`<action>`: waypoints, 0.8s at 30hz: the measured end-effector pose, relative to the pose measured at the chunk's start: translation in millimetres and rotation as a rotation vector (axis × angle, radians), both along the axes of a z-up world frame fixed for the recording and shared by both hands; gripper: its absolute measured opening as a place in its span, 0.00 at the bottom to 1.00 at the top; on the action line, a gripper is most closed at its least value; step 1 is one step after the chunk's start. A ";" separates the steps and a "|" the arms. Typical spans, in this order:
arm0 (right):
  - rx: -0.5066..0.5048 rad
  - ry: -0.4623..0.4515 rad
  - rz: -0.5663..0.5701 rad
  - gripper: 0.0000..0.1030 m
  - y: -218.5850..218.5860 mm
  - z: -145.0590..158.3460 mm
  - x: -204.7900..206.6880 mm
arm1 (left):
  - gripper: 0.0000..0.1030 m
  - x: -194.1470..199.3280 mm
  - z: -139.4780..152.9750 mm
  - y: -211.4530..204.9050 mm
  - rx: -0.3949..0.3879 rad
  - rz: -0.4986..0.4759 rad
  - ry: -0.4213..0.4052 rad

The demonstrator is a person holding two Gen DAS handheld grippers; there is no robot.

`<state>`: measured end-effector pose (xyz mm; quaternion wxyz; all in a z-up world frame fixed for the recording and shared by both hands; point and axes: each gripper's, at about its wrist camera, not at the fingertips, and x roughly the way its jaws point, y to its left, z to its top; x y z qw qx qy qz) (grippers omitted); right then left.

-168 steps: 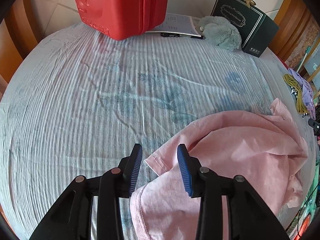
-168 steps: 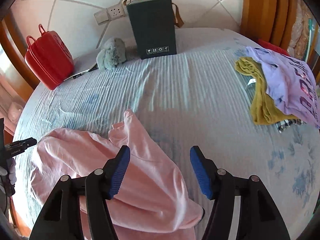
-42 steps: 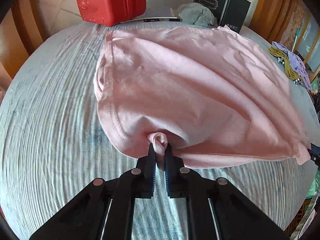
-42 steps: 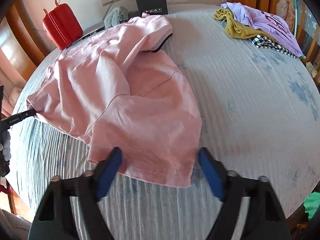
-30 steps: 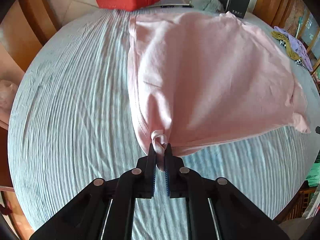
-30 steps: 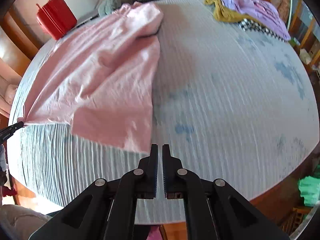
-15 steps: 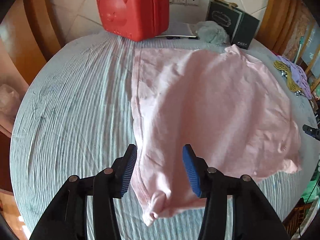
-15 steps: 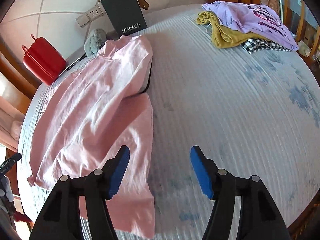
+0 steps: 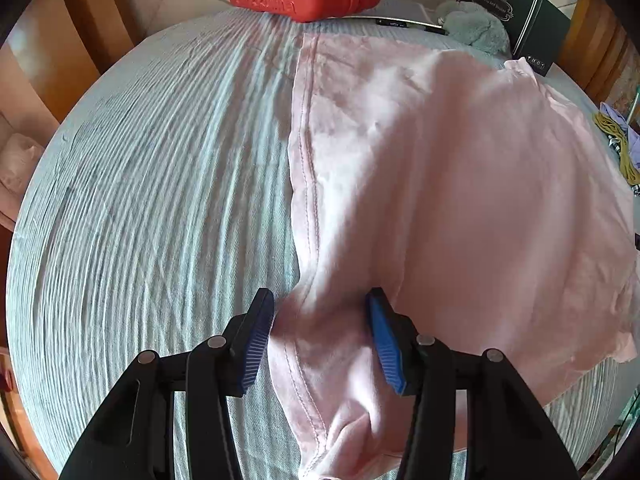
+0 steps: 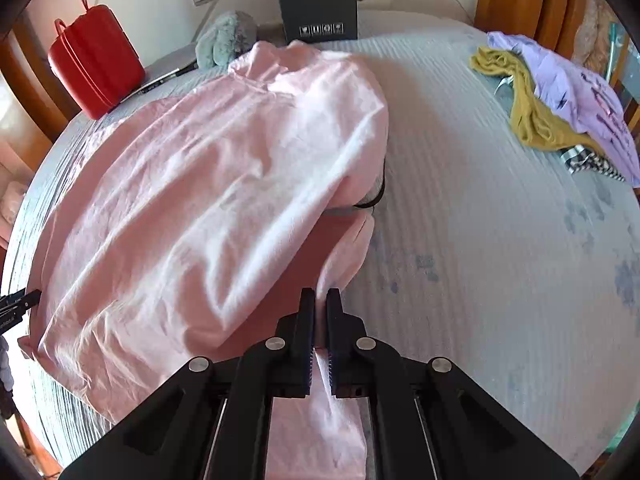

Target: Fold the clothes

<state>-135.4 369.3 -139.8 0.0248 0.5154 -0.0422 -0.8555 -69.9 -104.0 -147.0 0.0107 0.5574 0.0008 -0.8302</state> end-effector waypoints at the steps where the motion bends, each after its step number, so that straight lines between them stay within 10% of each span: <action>1: 0.009 0.029 -0.023 0.05 6.2 10.4 8.6 | 0.49 0.2 0.2 -0.6 0.000 -0.001 0.000; 10: 0.018 -0.049 -0.329 0.07 116.6 18.8 88.2 | 0.49 0.6 2.3 -4.5 0.010 -0.015 0.004; 13: -0.091 -0.036 -0.278 0.29 117.0 18.1 102.3 | 0.49 5.0 9.7 -5.2 0.022 -0.018 0.006; 15: -0.126 -0.025 -0.224 0.65 107.9 18.2 107.3 | 0.49 14.9 19.8 -5.2 0.038 -0.039 0.035; 20: -0.127 -0.049 -0.106 0.65 73.2 5.0 117.5 | 0.52 44.5 35.3 1.1 0.078 -0.137 0.074; 24: -0.111 -0.084 -0.046 0.86 49.7 -10.5 126.3 | 0.52 69.4 34.7 3.7 0.104 -0.184 0.065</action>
